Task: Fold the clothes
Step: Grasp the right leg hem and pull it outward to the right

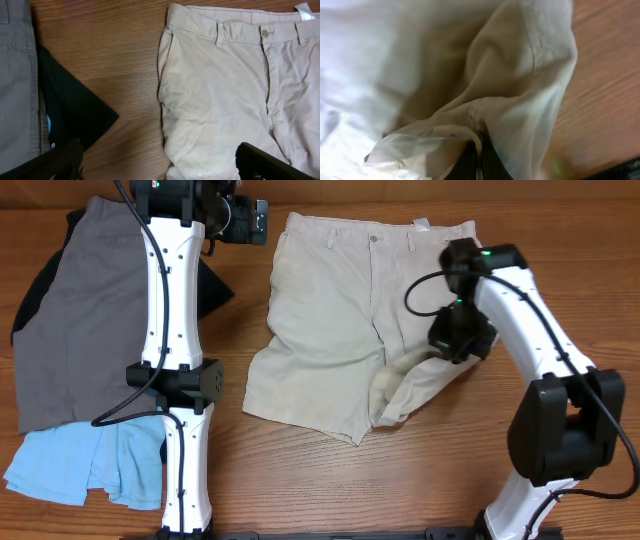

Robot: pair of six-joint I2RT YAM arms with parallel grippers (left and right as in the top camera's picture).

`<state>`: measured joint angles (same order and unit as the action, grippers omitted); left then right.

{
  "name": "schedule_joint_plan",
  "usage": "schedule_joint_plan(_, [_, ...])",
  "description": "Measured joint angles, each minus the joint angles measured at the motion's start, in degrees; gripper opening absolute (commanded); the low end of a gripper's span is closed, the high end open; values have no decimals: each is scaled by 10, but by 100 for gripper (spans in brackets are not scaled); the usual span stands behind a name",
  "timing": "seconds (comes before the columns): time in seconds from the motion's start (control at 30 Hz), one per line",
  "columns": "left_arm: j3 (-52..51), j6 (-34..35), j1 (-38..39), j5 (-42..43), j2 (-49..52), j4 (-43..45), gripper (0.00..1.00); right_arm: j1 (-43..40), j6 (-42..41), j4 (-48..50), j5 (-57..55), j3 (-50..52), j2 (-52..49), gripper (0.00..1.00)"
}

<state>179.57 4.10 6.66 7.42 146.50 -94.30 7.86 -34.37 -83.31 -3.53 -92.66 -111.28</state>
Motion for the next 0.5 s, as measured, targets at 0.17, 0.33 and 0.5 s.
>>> schedule_joint_plan(0.17, [0, 0, 0, 0, 0, 0, 100, -34, -12, -3, 19, 44, 0, 4])
schedule_joint_plan(0.33, [0, 0, 0, 0, 0, 0, 100, -59, -22, -3, 32, 118, 0, 4])
schedule_joint_plan(0.5, [0, 0, 0, 0, 0, 0, 100, -99, -26, -2, 33, 175, 18, 4])
